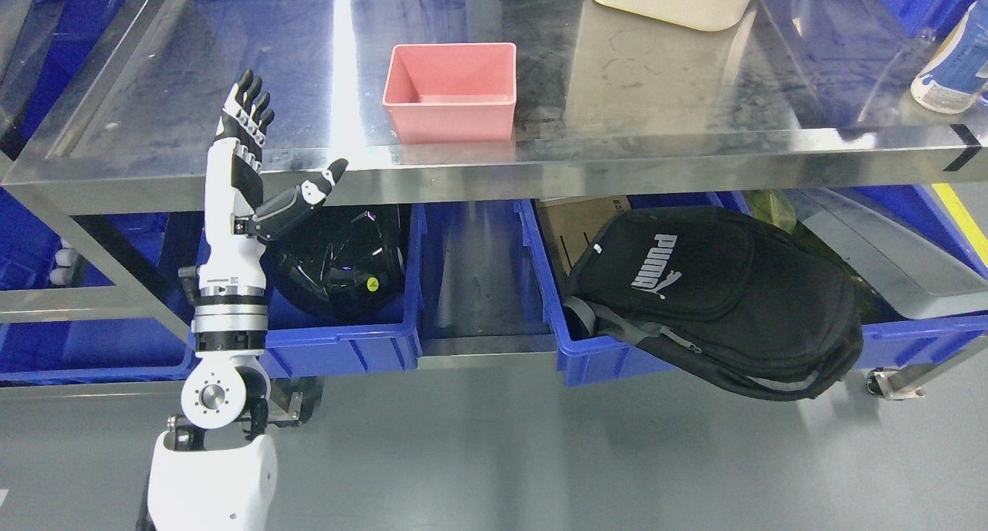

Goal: Place storage box into left shelf container
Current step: 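Raise the left hand and reach toward the pink box on the cart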

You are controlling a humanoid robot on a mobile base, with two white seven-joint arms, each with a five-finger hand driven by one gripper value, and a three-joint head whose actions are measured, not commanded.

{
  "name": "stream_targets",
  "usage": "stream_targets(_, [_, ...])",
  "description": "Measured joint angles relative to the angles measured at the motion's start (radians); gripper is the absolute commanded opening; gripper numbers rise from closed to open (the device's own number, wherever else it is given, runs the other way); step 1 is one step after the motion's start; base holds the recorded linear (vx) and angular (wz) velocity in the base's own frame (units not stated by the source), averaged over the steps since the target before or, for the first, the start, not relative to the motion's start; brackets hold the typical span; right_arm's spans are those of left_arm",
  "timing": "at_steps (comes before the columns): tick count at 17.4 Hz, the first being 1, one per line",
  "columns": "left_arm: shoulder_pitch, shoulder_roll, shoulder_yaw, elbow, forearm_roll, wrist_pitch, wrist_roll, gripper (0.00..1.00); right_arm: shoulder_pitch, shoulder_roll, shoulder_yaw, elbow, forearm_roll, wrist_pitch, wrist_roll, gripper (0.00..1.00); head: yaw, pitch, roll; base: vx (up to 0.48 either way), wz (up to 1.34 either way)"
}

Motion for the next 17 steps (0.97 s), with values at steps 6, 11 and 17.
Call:
stream_targets(6, [-0.05,0.006,0.005,-0.002,0.01,-0.054,-0.021,1.0,0.0,0.0,0.0,0.0,0.0,0.0,0.0,1.0,0.0,0.0,0.0,0.0,0.0])
stream_targets(11, [-0.242,0.103,0.021,0.012,-0.035,0.113,-0.437,0.99,0.0,0.0,0.0,0.0,0.0,0.0,0.001,1.0,0.0,0.0,0.0,0.0,0.0])
stream_targets(17, [-0.446,0.195,-0.034,0.099,-0.212,0.177,-0.886,0.97,0.0,0.0,0.0,0.0,0.0,0.0,0.005,1.0,0.0,0.0,0.0,0.0,0.0])
